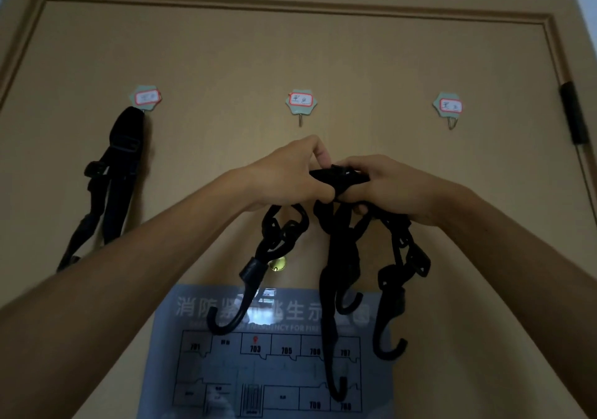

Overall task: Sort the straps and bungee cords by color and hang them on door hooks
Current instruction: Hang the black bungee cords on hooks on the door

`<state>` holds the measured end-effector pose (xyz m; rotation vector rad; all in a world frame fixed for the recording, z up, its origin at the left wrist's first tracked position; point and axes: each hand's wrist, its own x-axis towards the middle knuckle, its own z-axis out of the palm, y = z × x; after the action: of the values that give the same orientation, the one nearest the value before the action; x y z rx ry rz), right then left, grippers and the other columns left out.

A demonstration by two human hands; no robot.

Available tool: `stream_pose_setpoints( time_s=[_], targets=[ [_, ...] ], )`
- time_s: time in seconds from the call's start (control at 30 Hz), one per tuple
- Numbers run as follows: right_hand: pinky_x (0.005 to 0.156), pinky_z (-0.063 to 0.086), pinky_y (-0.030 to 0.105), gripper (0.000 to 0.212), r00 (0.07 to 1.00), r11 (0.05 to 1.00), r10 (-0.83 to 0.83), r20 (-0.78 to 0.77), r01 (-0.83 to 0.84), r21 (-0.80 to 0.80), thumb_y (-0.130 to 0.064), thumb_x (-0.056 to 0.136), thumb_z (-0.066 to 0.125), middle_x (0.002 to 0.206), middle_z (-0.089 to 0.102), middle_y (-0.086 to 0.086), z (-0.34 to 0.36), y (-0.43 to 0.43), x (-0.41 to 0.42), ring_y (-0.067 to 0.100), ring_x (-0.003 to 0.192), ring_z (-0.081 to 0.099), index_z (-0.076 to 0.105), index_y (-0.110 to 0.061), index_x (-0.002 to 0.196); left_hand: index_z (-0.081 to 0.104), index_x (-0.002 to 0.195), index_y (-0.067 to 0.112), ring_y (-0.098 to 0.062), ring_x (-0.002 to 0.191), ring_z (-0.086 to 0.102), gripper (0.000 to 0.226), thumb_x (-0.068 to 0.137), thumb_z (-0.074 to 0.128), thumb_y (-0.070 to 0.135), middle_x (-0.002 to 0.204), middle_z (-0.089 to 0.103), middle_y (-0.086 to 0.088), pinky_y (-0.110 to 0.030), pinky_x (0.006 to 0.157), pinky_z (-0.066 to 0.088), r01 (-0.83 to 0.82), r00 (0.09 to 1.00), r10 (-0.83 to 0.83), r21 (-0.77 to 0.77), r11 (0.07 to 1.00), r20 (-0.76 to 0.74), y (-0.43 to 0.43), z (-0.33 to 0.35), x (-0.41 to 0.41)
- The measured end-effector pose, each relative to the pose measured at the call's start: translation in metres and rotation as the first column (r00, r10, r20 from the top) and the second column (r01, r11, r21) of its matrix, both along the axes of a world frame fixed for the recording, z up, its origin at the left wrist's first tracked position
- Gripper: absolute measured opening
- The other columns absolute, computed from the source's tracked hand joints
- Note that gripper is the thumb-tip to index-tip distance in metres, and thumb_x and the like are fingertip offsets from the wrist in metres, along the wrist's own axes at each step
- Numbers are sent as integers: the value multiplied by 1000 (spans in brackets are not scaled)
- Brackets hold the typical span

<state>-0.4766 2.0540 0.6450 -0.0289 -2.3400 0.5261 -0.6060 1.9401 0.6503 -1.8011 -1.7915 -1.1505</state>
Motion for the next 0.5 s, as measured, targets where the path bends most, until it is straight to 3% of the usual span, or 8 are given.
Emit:
stream_pose_setpoints(
  time_s=[0.13, 0.23, 0.33, 0.43, 0.5],
  targets=[
    [41, 34, 20, 29, 995, 974, 103, -9, -102, -203, 4, 80, 48, 67, 48, 5, 2, 0, -3, 10, 45, 38, 62, -3, 105, 47, 96, 20, -14, 65, 54, 33, 73, 69, 11, 92, 69, -7, -26, 56, 40, -2, 1000, 3, 41, 999, -26, 2, 2, 2],
    [42, 38, 22, 10, 990, 956, 108, -91, -129, -264, -16, 82, 57, 62, 54, 4, 1, -6, -8, 11, 44, 46, 64, -8, 84, 47, 93, 20, -15, 67, 55, 34, 72, 71, 9, 90, 69, -4, -25, 58, 40, 1, 999, 4, 98, 995, -47, 7, 3, 3],
    [51, 48, 20, 35, 982, 988, -16, -187, -12, -151, -40, 81, 69, 71, 66, 3, 3, -2, -12, 10, 57, 62, 67, -7, 89, 50, 93, 19, -17, 77, 63, 35, 71, 76, 14, 92, 71, -6, -28, 66, 47, 52, 998, -51, 69, 996, -24, 4, 8, -1],
    [53, 47, 21, 29, 973, 996, -88, -212, 88, -11, -35, 78, 73, 71, 65, 3, 10, 1, -8, 10, 57, 60, 67, -9, 88, 58, 94, 16, -13, 75, 61, 24, 77, 75, 19, 93, 70, -7, -22, 66, 46, 59, 998, -60, -62, 996, -9, -7, 15, -11],
    [51, 44, 19, 23, 978, 986, -133, -163, 147, 79, -30, 77, 74, 70, 62, 2, 16, 1, -5, 10, 57, 57, 68, -11, 89, 63, 97, 11, -9, 68, 53, 14, 85, 67, 16, 79, 62, -6, -15, 61, 42, 78, 997, -77, -113, 991, 6, -15, 20, -18]
  ],
)
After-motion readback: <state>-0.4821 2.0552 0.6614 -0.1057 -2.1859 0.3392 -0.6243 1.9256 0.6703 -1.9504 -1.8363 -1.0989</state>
